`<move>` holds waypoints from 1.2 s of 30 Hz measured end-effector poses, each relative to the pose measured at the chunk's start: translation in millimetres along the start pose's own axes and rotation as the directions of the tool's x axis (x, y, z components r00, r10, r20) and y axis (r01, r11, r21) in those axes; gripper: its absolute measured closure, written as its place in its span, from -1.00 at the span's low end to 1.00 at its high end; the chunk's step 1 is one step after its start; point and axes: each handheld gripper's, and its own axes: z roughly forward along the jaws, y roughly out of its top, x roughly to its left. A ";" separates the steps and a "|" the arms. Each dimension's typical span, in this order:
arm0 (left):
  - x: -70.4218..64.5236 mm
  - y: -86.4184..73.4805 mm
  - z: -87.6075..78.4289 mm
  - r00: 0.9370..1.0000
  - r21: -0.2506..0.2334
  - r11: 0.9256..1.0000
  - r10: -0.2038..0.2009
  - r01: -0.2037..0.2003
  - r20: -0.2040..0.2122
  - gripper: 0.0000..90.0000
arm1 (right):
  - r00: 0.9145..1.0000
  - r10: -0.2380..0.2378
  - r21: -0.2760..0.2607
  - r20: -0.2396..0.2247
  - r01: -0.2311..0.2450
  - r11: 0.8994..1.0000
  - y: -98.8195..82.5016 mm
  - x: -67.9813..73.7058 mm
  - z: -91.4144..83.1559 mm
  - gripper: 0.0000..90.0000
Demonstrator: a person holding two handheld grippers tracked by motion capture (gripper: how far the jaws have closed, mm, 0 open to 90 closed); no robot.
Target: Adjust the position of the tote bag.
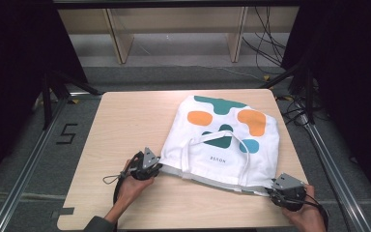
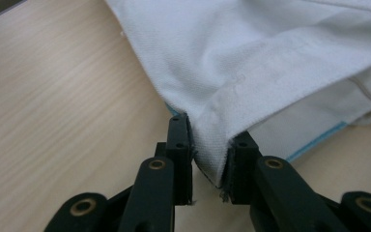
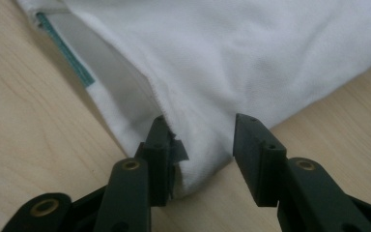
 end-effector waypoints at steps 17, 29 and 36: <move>-26.4 -37.2 -64.4 0.997 0.026 0.999 0.038 -0.040 0.067 0.64 | 0.999 0.010 -0.032 -0.038 -0.012 0.999 15.4 -4.1 15.4 0.36; -30.8 -31.5 -57.0 0.999 -0.004 0.999 0.041 -0.041 -0.023 0.09 | 0.999 -0.046 -0.043 -0.014 0.046 0.998 25.2 0.4 22.4 0.20; -31.7 -25.5 -41.1 0.997 0.049 0.997 0.069 -0.066 -0.047 0.01 | 0.995 -0.097 -0.044 -0.004 0.097 0.994 29.8 -0.2 27.7 0.23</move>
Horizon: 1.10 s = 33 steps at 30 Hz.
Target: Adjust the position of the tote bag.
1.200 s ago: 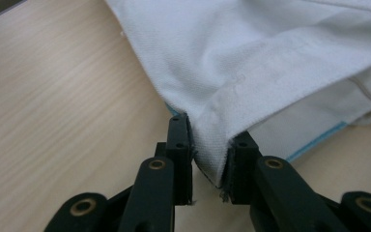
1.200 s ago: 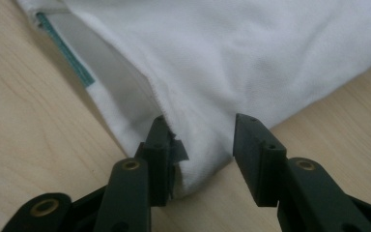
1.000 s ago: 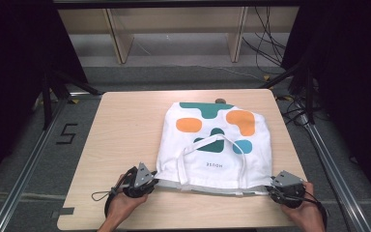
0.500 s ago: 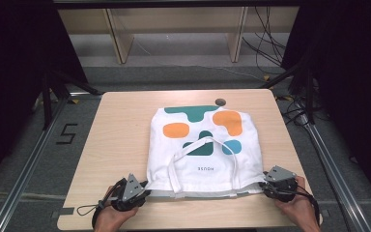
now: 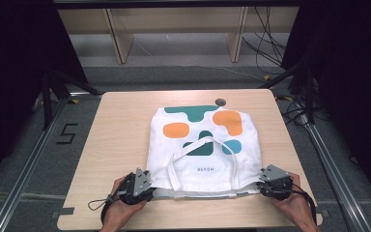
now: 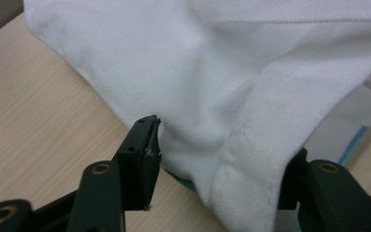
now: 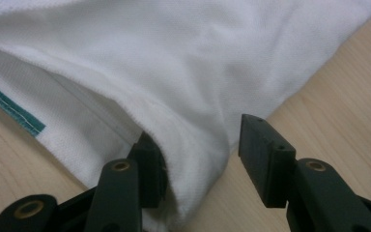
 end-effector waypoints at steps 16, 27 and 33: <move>0.7 21.1 15.3 0.998 -0.063 0.997 -0.049 0.047 -0.037 0.61 | 0.999 0.006 -0.071 0.053 -0.002 0.997 17.5 -4.2 3.4 0.64; 10.2 21.0 10.4 0.997 -0.065 0.995 -0.080 0.080 0.010 0.86 | 1.000 0.014 -0.047 0.021 -0.013 0.999 22.7 -10.2 20.3 0.67; 15.0 20.4 0.8 0.996 -0.121 0.988 -0.090 0.092 0.022 0.84 | 0.998 0.051 -0.183 0.034 -0.044 0.982 25.0 -15.3 -5.7 0.89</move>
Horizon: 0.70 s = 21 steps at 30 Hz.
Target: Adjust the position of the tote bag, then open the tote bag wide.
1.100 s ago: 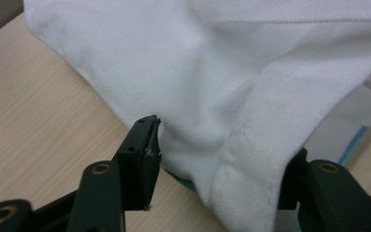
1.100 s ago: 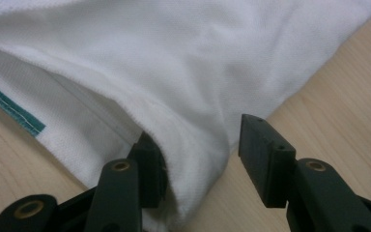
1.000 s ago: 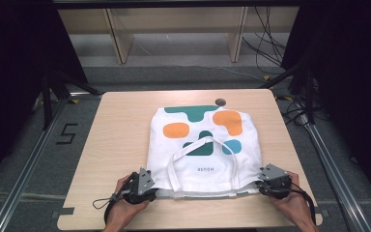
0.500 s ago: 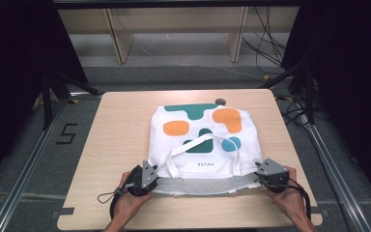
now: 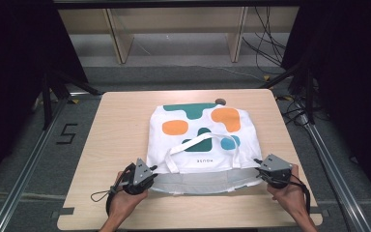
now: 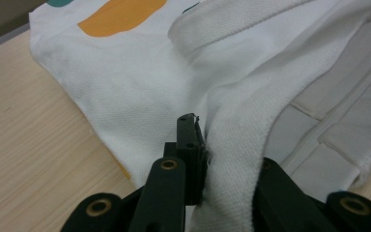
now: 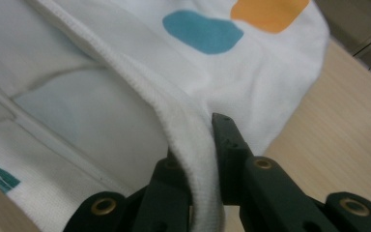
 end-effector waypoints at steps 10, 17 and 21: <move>-3.2 3.0 -9.7 1.000 -0.001 1.000 0.010 -0.010 0.014 0.91 | 0.999 0.034 -0.049 0.010 -0.033 0.998 4.8 2.8 -16.5 0.90; 1.5 8.2 -17.5 1.000 -0.038 0.999 -0.026 0.027 0.008 0.90 | 0.998 0.066 -0.102 -0.002 -0.066 0.993 14.1 -2.1 -21.0 0.91; 6.1 12.9 -19.7 0.999 -0.059 0.998 -0.039 0.039 0.005 0.90 | 0.998 0.062 -0.116 -0.003 -0.062 0.991 18.9 -4.8 -25.6 0.91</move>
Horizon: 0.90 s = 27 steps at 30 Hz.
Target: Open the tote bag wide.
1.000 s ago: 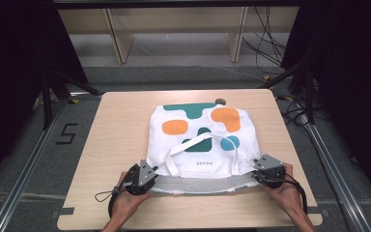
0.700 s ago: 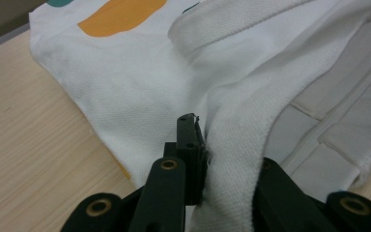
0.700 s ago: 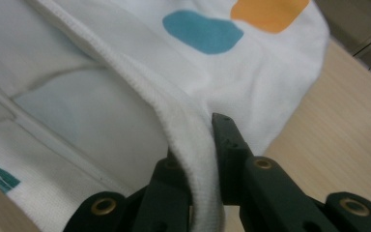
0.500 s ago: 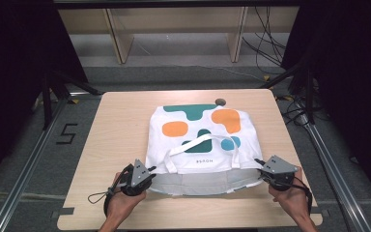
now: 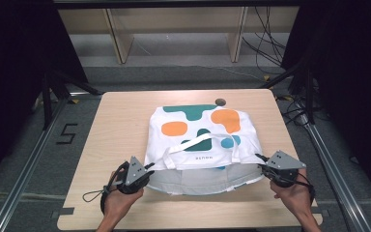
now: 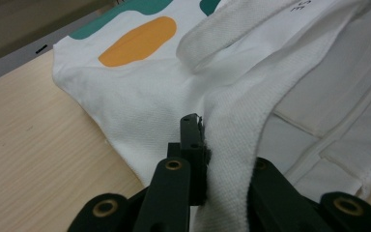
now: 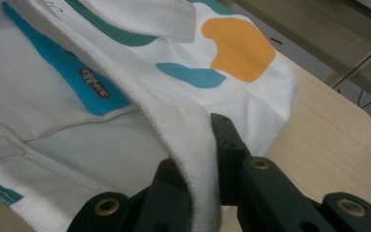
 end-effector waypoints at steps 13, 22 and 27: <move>15.4 34.5 -28.8 0.999 -0.089 0.995 0.048 -0.049 -0.011 0.92 | 1.000 0.028 -0.082 0.001 -0.028 0.996 39.3 -10.0 -22.8 0.95; 35.0 71.6 -54.0 0.998 -0.213 0.976 0.028 -0.039 -0.057 0.92 | 1.000 0.005 -0.149 0.026 -0.001 0.989 86.9 -21.7 -39.0 0.95; 35.7 94.2 -74.0 0.996 -0.267 0.961 0.059 -0.075 -0.068 0.92 | 1.000 -0.009 -0.204 0.026 0.014 0.979 109.7 -33.0 -57.0 0.96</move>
